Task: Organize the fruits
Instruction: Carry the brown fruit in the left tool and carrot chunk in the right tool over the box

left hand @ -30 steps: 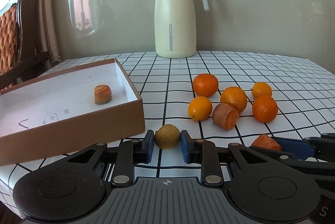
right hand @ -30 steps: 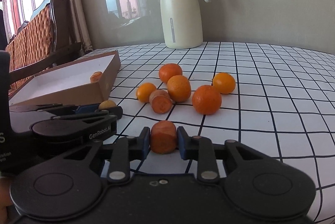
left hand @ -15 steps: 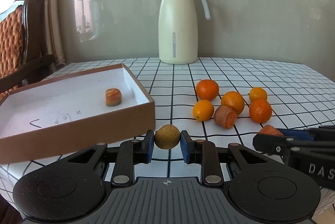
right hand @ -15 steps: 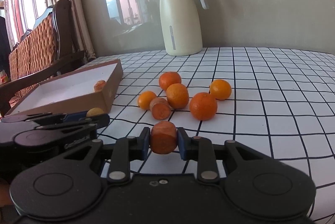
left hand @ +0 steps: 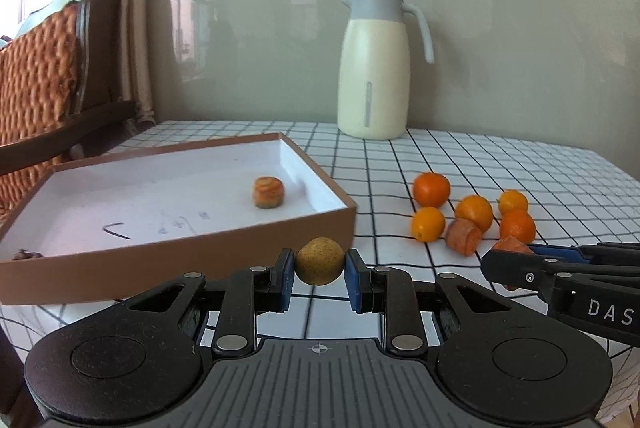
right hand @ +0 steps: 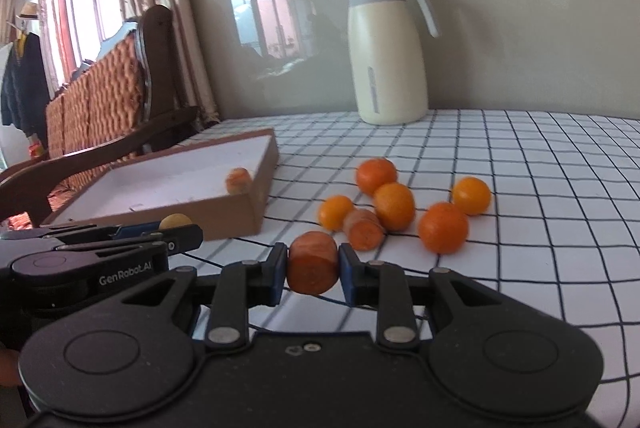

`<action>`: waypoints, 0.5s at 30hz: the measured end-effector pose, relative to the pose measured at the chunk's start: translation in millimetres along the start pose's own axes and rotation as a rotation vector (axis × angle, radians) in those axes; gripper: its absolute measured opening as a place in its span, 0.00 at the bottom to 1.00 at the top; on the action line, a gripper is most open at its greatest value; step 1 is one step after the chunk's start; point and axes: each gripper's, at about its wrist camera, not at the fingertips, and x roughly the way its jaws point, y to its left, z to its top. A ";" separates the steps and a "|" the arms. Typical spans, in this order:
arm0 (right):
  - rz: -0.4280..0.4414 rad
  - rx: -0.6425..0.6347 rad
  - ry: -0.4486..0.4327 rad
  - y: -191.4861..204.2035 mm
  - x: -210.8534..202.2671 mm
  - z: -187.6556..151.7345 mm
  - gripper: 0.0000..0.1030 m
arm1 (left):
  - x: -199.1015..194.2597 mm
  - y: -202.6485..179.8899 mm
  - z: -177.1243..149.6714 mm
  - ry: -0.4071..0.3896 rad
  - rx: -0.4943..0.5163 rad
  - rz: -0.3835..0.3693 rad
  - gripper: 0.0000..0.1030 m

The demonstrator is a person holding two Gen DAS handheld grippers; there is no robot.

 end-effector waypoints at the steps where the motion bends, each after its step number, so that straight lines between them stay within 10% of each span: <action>1: 0.008 -0.006 -0.006 2.6 0.6 0.9 0.18 | -2.2 3.7 0.3 -0.006 -0.005 0.005 0.26; 15: 0.125 -0.046 -0.066 38.1 13.0 11.1 0.18 | -19.4 55.0 1.7 -0.051 -0.086 0.097 0.26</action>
